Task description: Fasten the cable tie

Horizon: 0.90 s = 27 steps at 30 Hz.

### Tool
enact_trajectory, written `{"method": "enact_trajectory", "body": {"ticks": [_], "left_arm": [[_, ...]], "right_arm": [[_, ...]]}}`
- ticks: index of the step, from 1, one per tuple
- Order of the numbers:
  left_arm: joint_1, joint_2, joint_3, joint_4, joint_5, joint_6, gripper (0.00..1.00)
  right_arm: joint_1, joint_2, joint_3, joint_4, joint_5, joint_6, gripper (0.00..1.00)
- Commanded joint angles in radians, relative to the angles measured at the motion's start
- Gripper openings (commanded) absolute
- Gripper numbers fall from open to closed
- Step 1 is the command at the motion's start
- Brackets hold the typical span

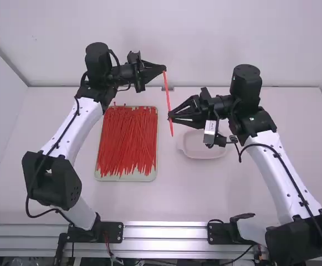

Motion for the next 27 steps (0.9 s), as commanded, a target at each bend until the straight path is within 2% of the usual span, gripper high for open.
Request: {"method": "enact_trajectory", "body": {"ticks": [1,4,6,27], "left_arm": [[-0.008,-0.006,-0.002,0.007,0.012,0.023,0.02],[-0.01,-0.006,-0.002,0.006,0.01,0.045,0.02],[-0.01,-0.006,-0.002,-0.005,0.013,0.046,0.02],[-0.009,-0.006,-0.002,-0.012,0.016,0.068,0.02]], "right_arm": [[0.005,0.002,-0.003,0.001,-0.013,0.002,0.14],[0.005,0.002,-0.003,0.002,-0.013,0.009,0.12],[0.005,0.002,-0.003,-0.001,-0.013,0.009,0.0],[0.005,0.002,-0.003,-0.022,-0.013,0.009,0.0]]}}
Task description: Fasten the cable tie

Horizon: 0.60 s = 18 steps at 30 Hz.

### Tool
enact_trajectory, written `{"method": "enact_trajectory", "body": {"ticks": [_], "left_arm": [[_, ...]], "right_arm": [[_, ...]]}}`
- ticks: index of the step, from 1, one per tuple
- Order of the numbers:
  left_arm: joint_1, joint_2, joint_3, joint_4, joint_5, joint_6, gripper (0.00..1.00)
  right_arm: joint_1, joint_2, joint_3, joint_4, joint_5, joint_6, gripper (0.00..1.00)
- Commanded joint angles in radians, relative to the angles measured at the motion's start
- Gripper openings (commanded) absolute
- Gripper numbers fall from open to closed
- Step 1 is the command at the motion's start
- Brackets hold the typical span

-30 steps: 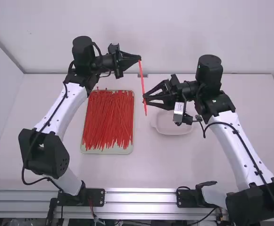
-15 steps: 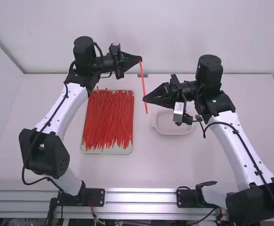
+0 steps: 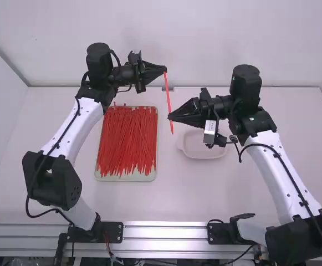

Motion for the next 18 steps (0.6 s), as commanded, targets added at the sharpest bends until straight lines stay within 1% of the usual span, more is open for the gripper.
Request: {"method": "enact_trajectory", "body": {"ticks": [1,6,10,13,15,16,18], "left_arm": [[-0.005,-0.006,-0.002,0.004,0.016,0.019,0.02],[-0.005,-0.006,-0.002,0.004,0.019,0.047,0.02],[-0.005,-0.006,-0.002,0.005,0.015,0.183,0.02],[-0.004,-0.006,-0.002,0.003,0.011,0.337,0.02],[-0.004,-0.006,-0.002,-0.004,0.02,0.419,0.02],[-0.004,-0.006,-0.002,-0.016,0.032,0.477,0.02],[-0.004,-0.006,-0.002,-0.036,0.037,0.542,0.02]], "right_arm": [[0.005,0.002,-0.003,-0.003,-0.014,0.005,0.0],[0.005,0.002,-0.003,-0.019,-0.014,0.017,0.0],[0.005,0.002,-0.003,-0.024,-0.014,0.219,0.0],[0.007,0.002,-0.003,-0.024,-0.014,0.412,0.0],[0.006,0.002,-0.003,-0.024,-0.014,0.552,0.0],[0.005,0.002,-0.003,-0.023,-0.014,0.684,0.0],[0.002,0.002,-0.003,-0.024,-0.01,0.795,0.0]]}}
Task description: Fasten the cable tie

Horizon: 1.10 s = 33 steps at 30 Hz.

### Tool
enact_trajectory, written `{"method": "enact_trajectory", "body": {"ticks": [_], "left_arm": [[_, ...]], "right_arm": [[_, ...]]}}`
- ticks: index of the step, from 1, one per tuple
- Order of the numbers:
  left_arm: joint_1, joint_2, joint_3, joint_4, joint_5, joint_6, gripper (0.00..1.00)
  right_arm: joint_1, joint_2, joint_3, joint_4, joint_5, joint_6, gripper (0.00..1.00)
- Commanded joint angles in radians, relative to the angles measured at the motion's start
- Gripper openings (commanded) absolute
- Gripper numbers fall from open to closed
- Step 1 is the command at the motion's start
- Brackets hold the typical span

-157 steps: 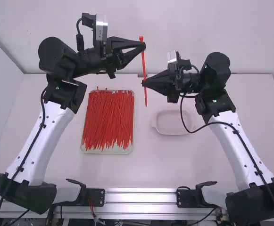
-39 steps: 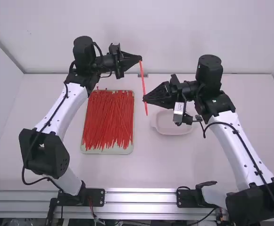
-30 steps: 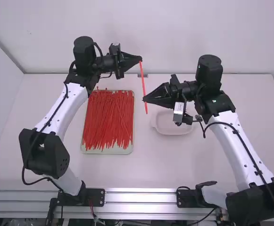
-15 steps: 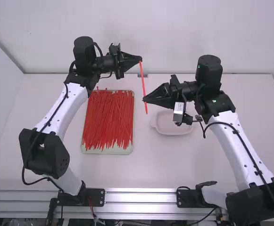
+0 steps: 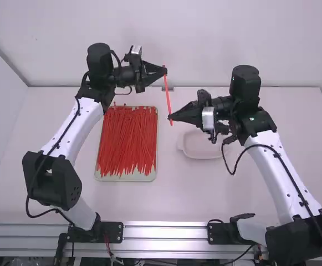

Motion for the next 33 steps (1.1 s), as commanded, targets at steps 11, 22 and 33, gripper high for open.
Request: {"method": "enact_trajectory", "body": {"ticks": [11,22,33], "left_arm": [[-0.004,-0.006,-0.002,-0.145,0.018,0.398,0.02],[-0.004,-0.006,-0.002,-0.165,0.018,0.825,0.01],[-0.004,-0.006,-0.002,0.043,0.018,0.935,0.02]], "right_arm": [[0.001,0.002,-0.003,0.123,-0.021,0.553,0.0],[0.048,0.002,-0.003,0.394,0.172,1.117,0.0],[-0.04,0.018,-0.003,0.498,0.302,1.54,0.0]]}}
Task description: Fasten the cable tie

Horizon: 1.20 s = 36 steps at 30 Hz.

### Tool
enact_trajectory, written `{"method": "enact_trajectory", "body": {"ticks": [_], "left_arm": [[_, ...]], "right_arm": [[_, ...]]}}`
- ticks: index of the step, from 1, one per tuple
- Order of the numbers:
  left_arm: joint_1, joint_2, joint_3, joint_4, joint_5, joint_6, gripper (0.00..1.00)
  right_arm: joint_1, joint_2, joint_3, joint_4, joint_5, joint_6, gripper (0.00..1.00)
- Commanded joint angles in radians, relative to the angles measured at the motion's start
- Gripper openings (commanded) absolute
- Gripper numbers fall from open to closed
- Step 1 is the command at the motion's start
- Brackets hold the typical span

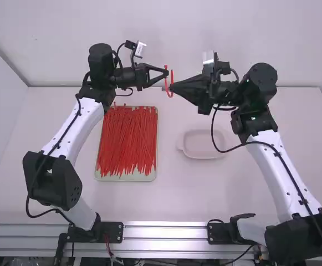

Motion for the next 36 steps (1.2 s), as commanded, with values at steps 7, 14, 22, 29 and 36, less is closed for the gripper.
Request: {"method": "enact_trajectory", "body": {"ticks": [7,14,22,29,36], "left_arm": [[0.0,-0.005,-0.002,0.14,-0.004,0.074,0.01],[0.0,-0.005,-0.002,0.146,-0.004,0.191,0.02],[-0.002,-0.005,-0.002,0.17,0.045,0.307,0.02],[-0.006,-0.005,-0.002,0.297,0.098,0.306,0.02],[-0.006,-0.005,-0.002,0.352,0.111,0.306,0.02]], "right_arm": [[0.01,0.072,0.003,-0.138,-0.076,0.086,0.0],[0.02,0.08,-0.069,-0.147,-0.025,0.097,0.0],[0.004,0.08,-0.124,0.034,-0.037,0.266,0.0],[0.025,0.08,-0.126,0.23,0.0,0.475,0.0],[0.016,0.08,-0.126,0.239,0.05,0.513,0.0]]}}
